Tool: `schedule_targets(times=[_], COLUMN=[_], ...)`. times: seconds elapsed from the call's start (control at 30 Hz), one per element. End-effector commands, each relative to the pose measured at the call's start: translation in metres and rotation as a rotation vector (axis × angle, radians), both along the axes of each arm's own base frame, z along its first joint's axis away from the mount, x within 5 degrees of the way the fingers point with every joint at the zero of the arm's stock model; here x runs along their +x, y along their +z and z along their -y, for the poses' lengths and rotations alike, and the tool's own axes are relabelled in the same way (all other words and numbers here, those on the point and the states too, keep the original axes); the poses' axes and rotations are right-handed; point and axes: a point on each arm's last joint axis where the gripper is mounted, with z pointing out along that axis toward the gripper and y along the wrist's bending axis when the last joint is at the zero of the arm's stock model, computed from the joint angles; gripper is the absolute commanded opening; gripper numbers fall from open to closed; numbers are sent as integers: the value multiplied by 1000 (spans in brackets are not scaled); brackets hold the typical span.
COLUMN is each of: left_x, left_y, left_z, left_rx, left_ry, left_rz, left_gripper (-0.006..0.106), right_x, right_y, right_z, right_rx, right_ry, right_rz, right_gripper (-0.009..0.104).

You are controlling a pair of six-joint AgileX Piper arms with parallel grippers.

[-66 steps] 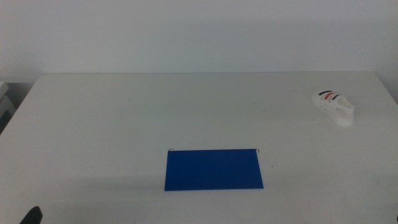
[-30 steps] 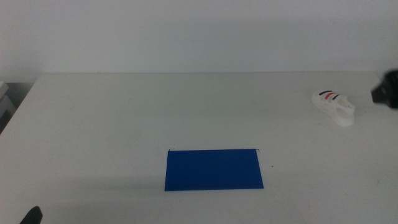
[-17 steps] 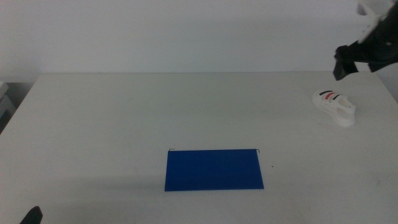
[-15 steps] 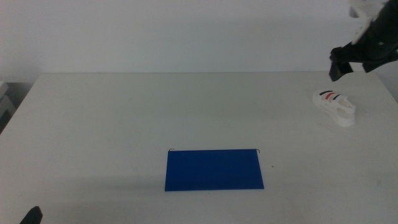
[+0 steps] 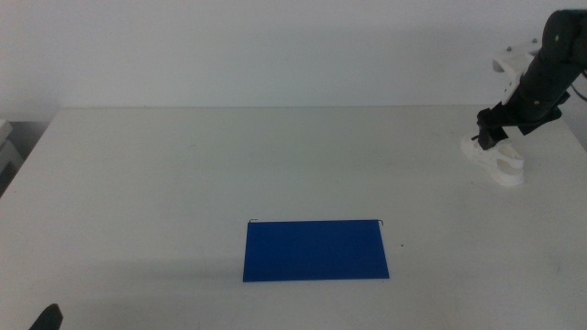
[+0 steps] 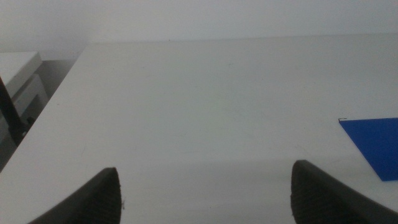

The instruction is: Use one arm to grab the shoe from the table and place it on the mat.

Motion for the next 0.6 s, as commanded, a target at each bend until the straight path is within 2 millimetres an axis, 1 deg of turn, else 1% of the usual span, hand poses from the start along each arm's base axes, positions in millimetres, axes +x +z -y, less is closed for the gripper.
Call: schedule_targets(times=[0.0, 0.2, 0.27, 0.33, 0.4, 0.47, 0.5, 0.53, 0.57], left_x=[1, 1, 1, 1, 1, 1, 1, 1, 1], left_y=[6, 6, 6, 6, 6, 6, 6, 6, 6], left_z=[0, 0, 0, 0, 0, 0, 0, 0, 0], left_rx=[-16, -16, -16, -16, -16, -16, -16, -16, -16], left_ry=[3, 3, 3, 3, 3, 3, 3, 3, 3], left_rz=[86, 86, 86, 86, 86, 86, 86, 86, 86], left_gripper=[94, 94, 94, 94, 94, 94, 94, 94, 94], right_x=[3, 9, 10, 11, 11, 10, 9, 7, 5], right_y=[36, 15, 9, 5, 4, 3, 6, 12, 19], right_z=[6, 4, 3, 3, 3, 3, 3, 2, 1], right_rx=[-22, 11, 18, 21, 22, 23, 24, 28, 32], right_ry=[3, 4, 15, 16, 15, 13, 13, 12, 14], right_rz=[137, 107, 98, 91, 86, 78, 78, 83, 88], right_gripper=[71, 68, 65, 59, 47, 31, 21, 2, -4])
